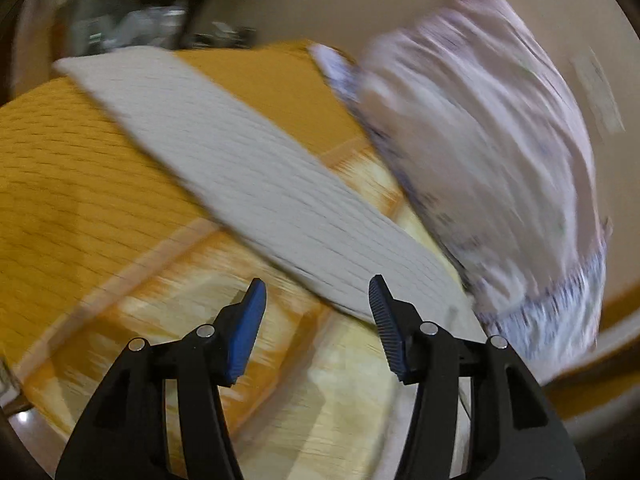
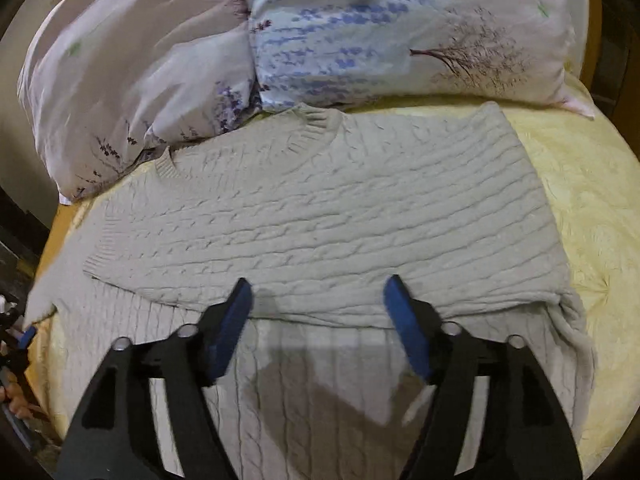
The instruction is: Fold small clothes
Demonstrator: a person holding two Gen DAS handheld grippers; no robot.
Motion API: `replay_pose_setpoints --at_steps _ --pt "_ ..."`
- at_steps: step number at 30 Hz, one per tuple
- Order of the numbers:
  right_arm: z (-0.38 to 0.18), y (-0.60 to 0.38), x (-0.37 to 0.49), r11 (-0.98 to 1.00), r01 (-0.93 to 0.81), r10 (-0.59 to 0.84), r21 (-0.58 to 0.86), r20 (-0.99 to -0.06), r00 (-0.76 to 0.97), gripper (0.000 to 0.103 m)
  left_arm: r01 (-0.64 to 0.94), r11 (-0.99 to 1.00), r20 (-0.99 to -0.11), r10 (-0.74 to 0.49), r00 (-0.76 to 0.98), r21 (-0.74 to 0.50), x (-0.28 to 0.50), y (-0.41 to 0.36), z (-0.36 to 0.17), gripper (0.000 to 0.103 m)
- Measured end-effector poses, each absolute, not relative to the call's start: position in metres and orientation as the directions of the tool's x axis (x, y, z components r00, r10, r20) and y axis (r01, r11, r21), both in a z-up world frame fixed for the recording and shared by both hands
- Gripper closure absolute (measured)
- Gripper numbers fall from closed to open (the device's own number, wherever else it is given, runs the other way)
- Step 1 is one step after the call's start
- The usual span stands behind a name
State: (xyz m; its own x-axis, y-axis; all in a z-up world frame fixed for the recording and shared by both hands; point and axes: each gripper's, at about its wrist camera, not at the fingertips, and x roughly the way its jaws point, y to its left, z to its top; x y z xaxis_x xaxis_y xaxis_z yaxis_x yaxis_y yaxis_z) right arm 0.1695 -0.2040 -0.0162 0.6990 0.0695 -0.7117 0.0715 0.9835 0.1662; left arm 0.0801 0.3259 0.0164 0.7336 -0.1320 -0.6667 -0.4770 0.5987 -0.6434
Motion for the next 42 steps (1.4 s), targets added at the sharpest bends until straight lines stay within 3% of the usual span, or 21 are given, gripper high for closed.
replay_pose_setpoints --at_steps 7,12,15,17,21,27,31,36,39,42 --pt "-0.013 -0.209 0.160 0.971 0.078 0.107 0.226 -0.702 0.704 0.023 -0.528 0.432 -0.622 -0.102 0.777 -0.731 0.074 0.382 -0.002 0.051" --pt "-0.015 -0.208 0.160 0.963 0.065 0.144 0.262 -0.705 0.694 0.023 -0.534 0.347 -0.594 -0.088 0.800 -0.771 0.081 0.405 -0.011 0.066" --pt "-0.015 -0.207 0.160 0.960 0.059 0.156 0.273 -0.702 0.695 0.023 -0.546 0.338 -0.600 -0.076 0.797 -0.767 0.083 0.413 -0.012 0.079" --pt "-0.014 -0.208 0.159 0.957 0.052 0.170 0.285 -0.698 0.696 0.023 -0.555 0.335 -0.606 -0.063 0.793 -0.761 0.085 0.418 -0.013 0.095" --pt "-0.008 -0.214 0.154 0.955 0.045 0.176 0.292 -0.682 0.710 0.023 -0.534 0.402 -0.593 -0.029 0.804 -0.744 0.092 0.410 0.005 0.096" --pt "0.006 -0.232 0.143 0.947 0.056 0.168 0.318 -0.633 0.756 0.023 -0.305 0.652 -0.487 -0.112 0.866 -0.694 0.131 0.328 0.081 0.096" --pt "0.011 -0.246 0.135 0.941 0.075 0.149 0.329 -0.605 0.782 0.023 -0.036 0.789 -0.440 -0.303 0.845 -0.613 0.164 0.218 0.116 0.096" --pt "0.007 -0.261 0.130 0.932 0.112 0.133 0.344 -0.612 0.780 0.023 0.253 0.836 -0.547 -0.517 0.659 -0.486 0.193 0.066 0.092 0.096" --pt "0.005 -0.263 0.130 0.935 0.111 0.135 0.338 -0.625 0.769 0.023 0.322 0.832 -0.654 -0.555 0.515 -0.453 0.201 0.014 0.060 0.096" --pt "0.009 -0.258 0.132 0.942 0.075 0.158 0.327 -0.629 0.761 0.025 0.333 0.837 -0.680 -0.547 0.489 -0.434 0.193 0.008 0.049 0.092"
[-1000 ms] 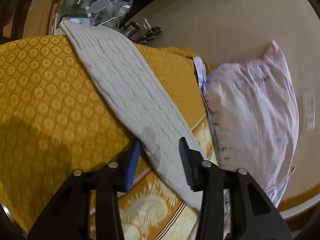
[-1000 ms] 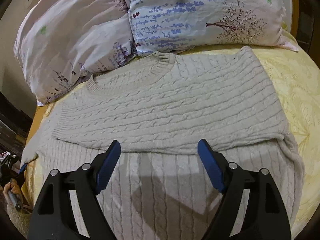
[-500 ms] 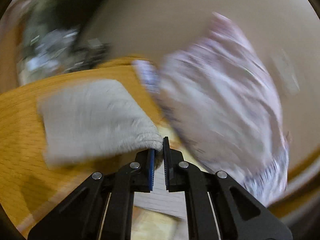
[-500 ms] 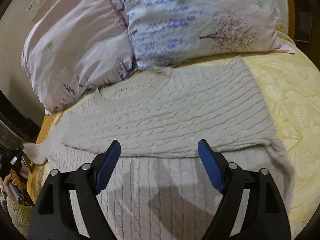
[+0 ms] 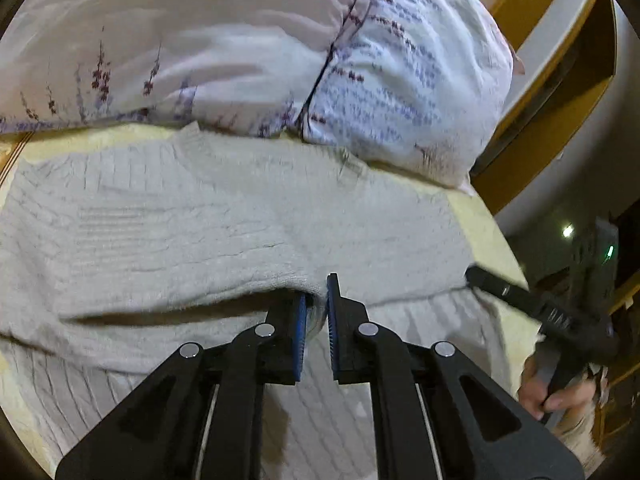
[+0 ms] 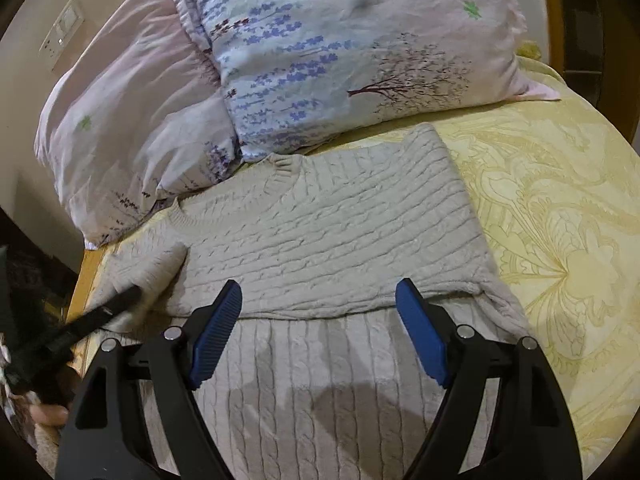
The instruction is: Fold small clothes
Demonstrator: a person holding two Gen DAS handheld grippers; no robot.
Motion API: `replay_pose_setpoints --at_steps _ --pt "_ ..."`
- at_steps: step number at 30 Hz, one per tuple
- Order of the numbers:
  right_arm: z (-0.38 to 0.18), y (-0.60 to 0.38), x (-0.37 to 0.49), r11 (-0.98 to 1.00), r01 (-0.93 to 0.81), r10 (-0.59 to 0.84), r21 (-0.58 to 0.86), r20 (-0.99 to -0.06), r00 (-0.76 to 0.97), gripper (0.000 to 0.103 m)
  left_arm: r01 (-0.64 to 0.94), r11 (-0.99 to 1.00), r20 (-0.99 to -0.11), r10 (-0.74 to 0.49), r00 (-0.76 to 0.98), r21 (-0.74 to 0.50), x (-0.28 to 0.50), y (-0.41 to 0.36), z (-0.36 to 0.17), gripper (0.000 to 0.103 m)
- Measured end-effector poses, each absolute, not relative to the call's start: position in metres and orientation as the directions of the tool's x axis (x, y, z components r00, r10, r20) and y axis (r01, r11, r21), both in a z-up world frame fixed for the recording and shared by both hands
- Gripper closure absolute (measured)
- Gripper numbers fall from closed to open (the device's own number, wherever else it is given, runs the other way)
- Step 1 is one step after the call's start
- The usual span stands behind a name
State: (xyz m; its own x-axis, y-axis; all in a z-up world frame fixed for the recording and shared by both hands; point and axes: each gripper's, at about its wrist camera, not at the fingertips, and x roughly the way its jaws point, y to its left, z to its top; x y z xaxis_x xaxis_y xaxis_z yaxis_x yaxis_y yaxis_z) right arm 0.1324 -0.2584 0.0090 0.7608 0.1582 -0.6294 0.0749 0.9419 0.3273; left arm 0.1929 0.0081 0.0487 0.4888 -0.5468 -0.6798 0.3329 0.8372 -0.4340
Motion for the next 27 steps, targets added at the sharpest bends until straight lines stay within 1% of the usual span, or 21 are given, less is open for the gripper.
replay_pose_setpoints --at_steps 1,2,3,4,5,7,10,11,13,14,16,18,19,20,21,22,23,24,27 --pt "0.012 -0.255 0.134 0.946 0.057 0.166 0.319 -0.629 0.760 0.027 0.334 0.832 -0.674 -0.555 0.488 -0.443 0.188 0.014 0.049 0.081" --pt "0.016 -0.248 0.136 0.953 0.028 0.177 0.302 -0.627 0.758 0.030 0.333 0.824 -0.663 -0.567 0.489 -0.459 0.184 0.023 0.051 0.063" --pt "0.019 -0.242 0.138 0.957 0.007 0.185 0.291 -0.625 0.758 0.032 0.322 0.816 -0.640 -0.576 0.508 -0.479 0.178 0.037 0.056 0.053" --pt "0.024 -0.233 0.141 0.961 -0.027 0.199 0.275 -0.621 0.758 0.038 0.314 0.813 -0.618 -0.578 0.532 -0.490 0.172 0.047 0.059 0.044" --pt "0.029 -0.221 0.145 0.964 -0.078 0.222 0.253 -0.612 0.759 0.044 0.303 0.813 -0.598 -0.574 0.559 -0.497 0.168 0.059 0.063 0.043" --pt "0.039 -0.191 0.150 0.963 -0.189 0.266 0.191 -0.593 0.759 0.049 0.232 0.822 -0.579 -0.539 0.611 -0.519 0.166 0.093 0.066 0.044" --pt "0.049 -0.134 0.152 0.930 -0.362 0.326 0.055 -0.575 0.750 0.051 0.085 0.794 -0.577 -0.506 0.641 -0.602 0.175 0.137 0.055 0.044" --pt "0.049 -0.107 0.149 0.906 -0.423 0.336 -0.021 -0.573 0.747 0.051 0.049 0.780 -0.573 -0.499 0.650 -0.624 0.176 0.148 0.051 0.044" --pt "0.044 -0.068 0.146 0.860 -0.491 0.333 -0.138 -0.576 0.746 0.051 -0.001 0.765 -0.573 -0.483 0.662 -0.645 0.178 0.162 0.045 0.044" --pt "0.037 -0.042 0.145 0.825 -0.519 0.314 -0.223 -0.582 0.750 0.051 -0.012 0.757 -0.576 -0.487 0.657 -0.654 0.179 0.166 0.043 0.044" --pt "0.026 -0.015 0.146 0.785 -0.533 0.275 -0.318 -0.591 0.758 0.051 -0.025 0.750 -0.587 -0.496 0.640 -0.661 0.183 0.168 0.037 0.044" --pt "0.012 0.002 0.149 0.754 -0.535 0.235 -0.381 -0.604 0.761 0.051 -0.032 0.750 -0.596 -0.497 0.631 -0.660 0.182 0.169 0.034 0.044" --pt "0.006 0.008 0.152 0.747 -0.527 0.210 -0.406 -0.608 0.766 0.053 -0.039 0.750 -0.602 -0.497 0.625 -0.660 0.183 0.168 0.031 0.044" --pt "-0.001 0.012 0.157 0.742 -0.510 0.172 -0.436 -0.611 0.773 0.058 -0.046 0.748 -0.606 -0.498 0.620 -0.662 0.184 0.168 0.029 0.044" --pt "-0.005 0.014 0.162 0.741 -0.493 0.141 -0.456 -0.612 0.778 0.067 -0.052 0.745 -0.609 -0.500 0.615 -0.665 0.186 0.167 0.026 0.044" --pt "-0.009 0.013 0.167 0.745 -0.482 0.119 -0.461 -0.618 0.777 0.090 -0.056 0.744 -0.612 -0.501 0.612 -0.665 0.185 0.169 0.025 0.044" --pt "-0.007 0.009 0.173 0.770 -0.474 0.125 -0.427 -0.627 0.769 0.096 -0.062 0.743 -0.616 -0.502 0.607 -0.667 0.186 0.168 0.022 0.044" --pt "-0.003 0.002 0.174 0.799 -0.461 0.144 -0.386 -0.622 0.770 0.096 -0.065 0.740 -0.615 -0.504 0.606 -0.670 0.188 0.167 0.021 0.044" --pt "0.031 -0.038 0.172 0.910 -0.333 0.167 -0.246 -0.520 0.838 0.097 -0.063 0.739 -0.609 -0.500 0.616 -0.671 0.184 0.167 0.023 0.044"
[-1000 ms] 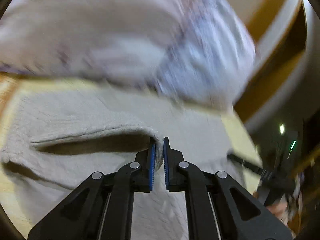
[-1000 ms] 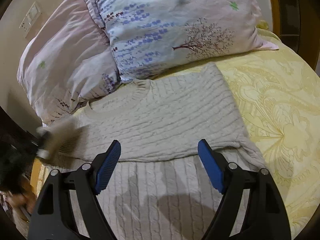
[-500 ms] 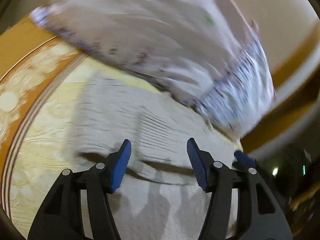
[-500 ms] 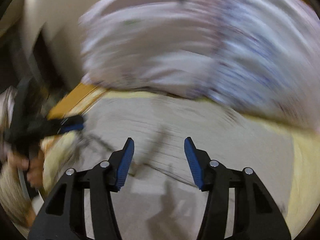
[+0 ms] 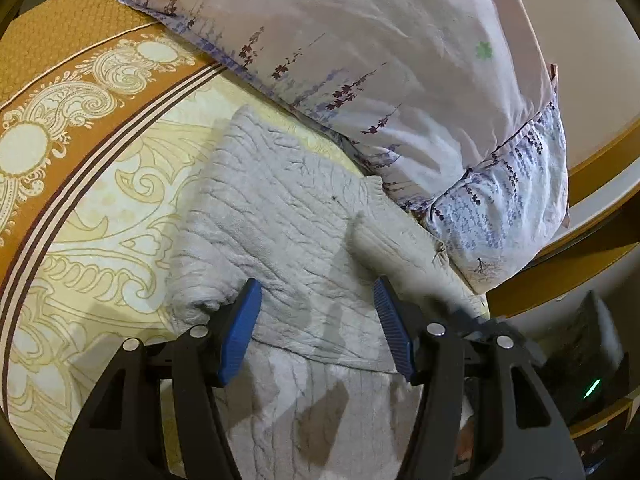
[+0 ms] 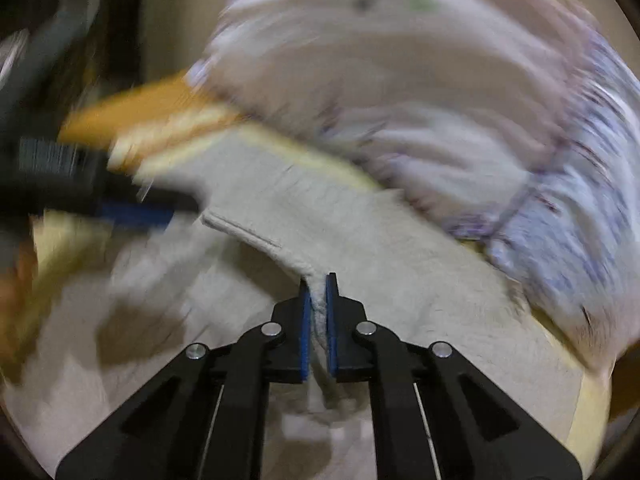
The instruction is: Fold small clothes
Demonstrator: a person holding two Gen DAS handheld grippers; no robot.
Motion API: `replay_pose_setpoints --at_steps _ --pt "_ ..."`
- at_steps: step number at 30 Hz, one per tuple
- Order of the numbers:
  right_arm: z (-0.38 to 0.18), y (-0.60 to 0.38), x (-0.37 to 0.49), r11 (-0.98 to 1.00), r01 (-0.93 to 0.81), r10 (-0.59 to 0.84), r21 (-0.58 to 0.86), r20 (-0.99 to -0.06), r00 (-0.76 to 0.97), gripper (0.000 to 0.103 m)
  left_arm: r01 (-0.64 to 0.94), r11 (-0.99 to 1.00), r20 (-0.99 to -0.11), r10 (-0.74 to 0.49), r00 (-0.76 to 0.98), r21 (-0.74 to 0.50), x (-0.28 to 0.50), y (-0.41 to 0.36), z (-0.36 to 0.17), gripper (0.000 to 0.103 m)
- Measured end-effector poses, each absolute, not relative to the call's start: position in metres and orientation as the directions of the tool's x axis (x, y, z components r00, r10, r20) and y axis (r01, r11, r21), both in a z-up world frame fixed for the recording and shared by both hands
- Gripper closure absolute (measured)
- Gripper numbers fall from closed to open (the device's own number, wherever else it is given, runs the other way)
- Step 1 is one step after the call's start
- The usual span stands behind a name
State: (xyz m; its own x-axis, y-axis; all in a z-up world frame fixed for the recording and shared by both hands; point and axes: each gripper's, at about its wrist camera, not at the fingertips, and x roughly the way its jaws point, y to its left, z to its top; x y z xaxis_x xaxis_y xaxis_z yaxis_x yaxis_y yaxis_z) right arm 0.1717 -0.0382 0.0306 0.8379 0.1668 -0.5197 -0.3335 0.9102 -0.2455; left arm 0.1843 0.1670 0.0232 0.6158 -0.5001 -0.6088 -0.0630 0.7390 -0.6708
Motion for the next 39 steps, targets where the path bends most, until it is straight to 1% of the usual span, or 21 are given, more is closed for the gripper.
replay_pose_setpoints --at_steps 1,3,5,8,10,12,14,17,21,22,23,25,27,29,30,34,35,36,37,38,39 --pt "0.041 -0.053 0.169 0.937 -0.296 0.173 -0.186 -0.489 0.855 0.097 -0.061 0.737 -0.602 -0.499 0.623 -0.674 0.184 0.166 0.024 0.043" --pt "0.062 -0.103 0.165 0.980 -0.197 0.186 0.017 -0.415 0.890 0.097 -0.059 0.732 -0.594 -0.499 0.631 -0.678 0.183 0.165 0.025 0.040" --pt "0.063 -0.152 0.165 0.973 -0.112 0.187 0.203 -0.404 0.895 0.097 -0.047 0.723 -0.583 -0.515 0.628 -0.689 0.185 0.162 0.024 0.040" --pt "0.032 -0.202 0.177 0.942 0.024 0.163 0.335 -0.518 0.840 0.097 -0.030 0.716 -0.583 -0.542 0.606 -0.697 0.187 0.152 0.020 0.040" --pt "0.011 -0.223 0.182 0.904 0.065 0.214 0.423 -0.579 0.787 0.096 -0.017 0.736 -0.592 -0.531 0.606 -0.677 0.187 0.145 0.021 0.040" --pt "-0.013 -0.246 0.187 0.819 0.094 0.331 0.566 -0.600 0.728 0.093 -0.012 0.746 -0.597 -0.523 0.608 -0.666 0.186 0.142 0.023 0.039" --pt "-0.019 -0.260 0.184 0.771 0.109 0.370 0.628 -0.580 0.726 0.083 -0.015 0.740 -0.595 -0.529 0.606 -0.673 0.186 0.144 0.022 0.039" --pt "-0.018 -0.277 0.181 0.735 0.127 0.369 0.666 -0.550 0.749 0.069 -0.022 0.728 -0.590 -0.538 0.603 -0.686 0.186 0.147 0.021 0.039" --pt "-0.017 -0.297 0.178 0.724 0.176 0.316 0.667 -0.547 0.775 0.069 -0.022 0.727 -0.589 -0.538 0.603 -0.686 0.186 0.148 0.020 0.039" --pt "-0.018 -0.300 0.181 0.730 0.188 0.304 0.657 -0.558 0.772 0.076 -0.022 0.729 -0.590 -0.536 0.603 -0.685 0.186 0.148 0.020 0.039" --pt "-0.021 -0.302 0.188 0.746 0.200 0.294 0.635 -0.584 0.757 0.096 -0.022 0.731 -0.593 -0.534 0.603 -0.682 0.186 0.148 0.020 0.039" --pt "-0.021 -0.304 0.189 0.751 0.193 0.294 0.631 -0.582 0.758 0.096 -0.021 0.736 -0.597 -0.531 0.601 -0.677 0.186 0.147 0.021 0.039" --pt "-0.005 -0.302 0.175 0.772 0.147 0.267 0.618 -0.526 0.807 0.097 -0.018 0.738 -0.598 -0.531 0.600 -0.674 0.186 0.147 0.022 0.039" --pt "0.005 -0.301 0.163 0.797 0.131 0.237 0.590 -0.505 0.830 0.097 -0.015 0.739 -0.598 -0.533 0.598 -0.673 0.186 0.148 0.021 0.039" --pt "0.005 -0.300 0.159 0.808 0.140 0.220 0.572 -0.513 0.830 0.097 -0.013 0.740 -0.599 -0.533 0.597 -0.672 0.186 0.148 0.022 0.039" --pt "-0.016 -0.299 0.178 0.836 0.248 0.157 0.489 -0.647 0.746 0.095 -0.003 0.753 -0.608 -0.530 0.591 -0.658 0.188 0.144 0.023 0.036" --pt "-0.018 -0.301 0.178 0.834 0.247 0.164 0.494 -0.649 0.743 0.095 0.002 0.759 -0.613 -0.527 0.588 -0.651 0.187 0.142 0.024 0.036" --pt "-0.016 -0.301 0.176 0.841 0.243 0.162 0.484 -0.654 0.739 0.093 0.009 0.765 -0.617 -0.526 0.584 -0.644 0.185 0.141 0.026 0.036" --pt "-0.013 -0.301 0.173 0.845 0.240 0.163 0.478 -0.658 0.735 0.082 0.023 0.770 -0.618 -0.528 0.582 -0.637 0.180 0.141 0.030 0.036" --pt "-0.007 -0.304 0.164 0.848 0.236 0.162 0.475 -0.656 0.738 0.059 0.038 0.773 -0.614 -0.532 0.583 -0.633 0.176 0.142 0.033 0.036" --pt "-0.001 -0.306 0.154 0.851 0.218 0.167 0.478 -0.639 0.751 0.047 0.060 0.780 -0.611 -0.533 0.585 -0.623 0.169 0.144 0.038 0.036"
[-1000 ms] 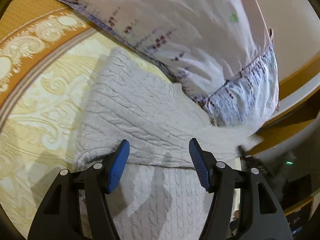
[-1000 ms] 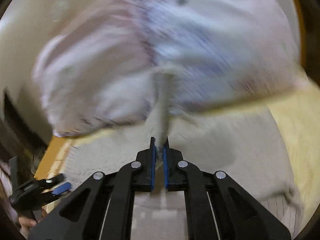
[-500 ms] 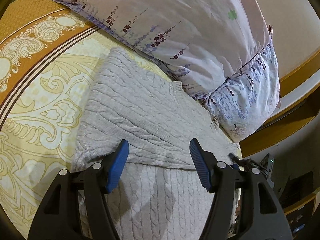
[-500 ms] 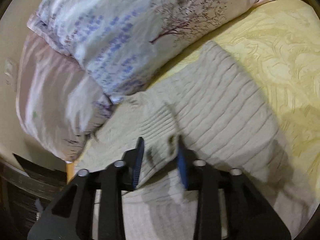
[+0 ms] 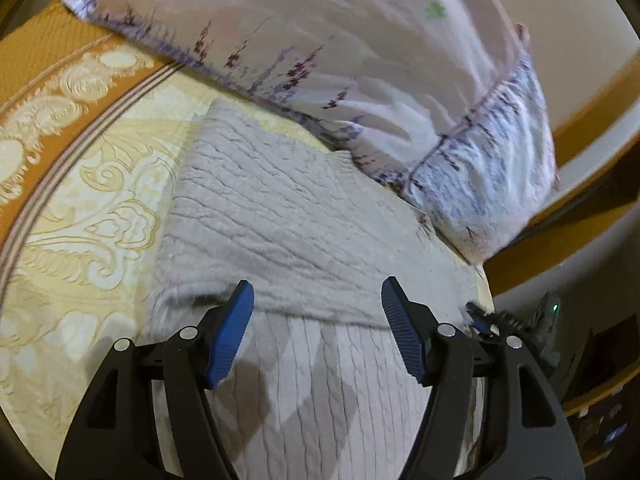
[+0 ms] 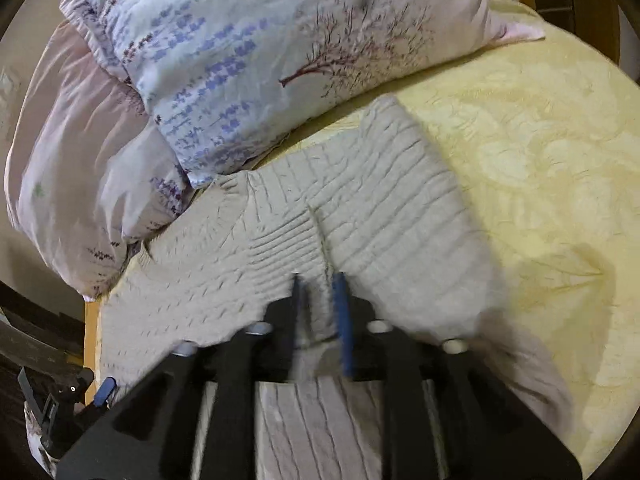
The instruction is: Fold small clothes
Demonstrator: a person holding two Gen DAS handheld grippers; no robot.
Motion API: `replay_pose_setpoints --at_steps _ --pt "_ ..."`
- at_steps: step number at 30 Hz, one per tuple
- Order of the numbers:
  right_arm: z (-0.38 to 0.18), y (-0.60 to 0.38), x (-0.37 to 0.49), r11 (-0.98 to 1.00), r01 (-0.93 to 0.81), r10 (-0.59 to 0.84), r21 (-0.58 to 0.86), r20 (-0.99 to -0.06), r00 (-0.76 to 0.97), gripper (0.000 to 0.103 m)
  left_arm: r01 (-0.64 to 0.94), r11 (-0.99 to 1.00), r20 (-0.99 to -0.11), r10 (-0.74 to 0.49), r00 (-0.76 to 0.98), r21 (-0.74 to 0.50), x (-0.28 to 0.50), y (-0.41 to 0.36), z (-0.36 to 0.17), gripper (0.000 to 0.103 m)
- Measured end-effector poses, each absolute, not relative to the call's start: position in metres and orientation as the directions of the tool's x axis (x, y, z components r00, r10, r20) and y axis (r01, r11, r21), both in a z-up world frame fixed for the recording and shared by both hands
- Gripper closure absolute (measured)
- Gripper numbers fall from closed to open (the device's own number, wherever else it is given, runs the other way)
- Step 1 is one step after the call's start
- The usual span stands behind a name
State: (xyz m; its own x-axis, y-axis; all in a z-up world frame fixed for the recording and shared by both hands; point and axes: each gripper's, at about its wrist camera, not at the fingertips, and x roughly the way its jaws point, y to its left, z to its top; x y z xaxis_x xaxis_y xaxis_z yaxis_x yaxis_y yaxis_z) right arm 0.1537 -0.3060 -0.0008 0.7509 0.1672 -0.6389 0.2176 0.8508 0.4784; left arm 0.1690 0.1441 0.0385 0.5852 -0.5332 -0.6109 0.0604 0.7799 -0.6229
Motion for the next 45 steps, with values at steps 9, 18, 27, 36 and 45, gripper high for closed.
replay_pose_setpoints --at_steps 9,18,27,36,45 --pt "0.000 -0.345 0.041 0.908 0.060 0.228 0.416 -0.607 0.761 0.025 0.138 0.858 -0.626 -0.462 0.628 -0.495 0.084 0.181 0.061 0.008" --pt "-0.044 -0.365 -0.022 0.869 0.047 0.303 0.492 -0.606 0.735 0.054 0.101 0.838 -0.645 -0.485 0.590 -0.537 0.029 0.184 0.033 0.026" --pt "-0.060 -0.353 -0.043 0.809 -0.038 0.448 0.587 -0.572 0.687 0.068 0.127 0.811 -0.626 -0.530 0.572 -0.571 -0.001 0.168 0.022 0.039" --pt "-0.081 -0.340 -0.065 0.661 -0.143 0.645 0.737 -0.460 0.610 0.081 0.159 0.731 -0.560 -0.627 0.541 -0.664 -0.038 0.160 0.011 0.055" --pt "-0.078 -0.321 -0.065 0.675 -0.185 0.663 0.715 -0.477 0.577 0.084 0.150 0.722 -0.587 -0.650 0.483 -0.675 -0.054 0.146 0.001 0.073"
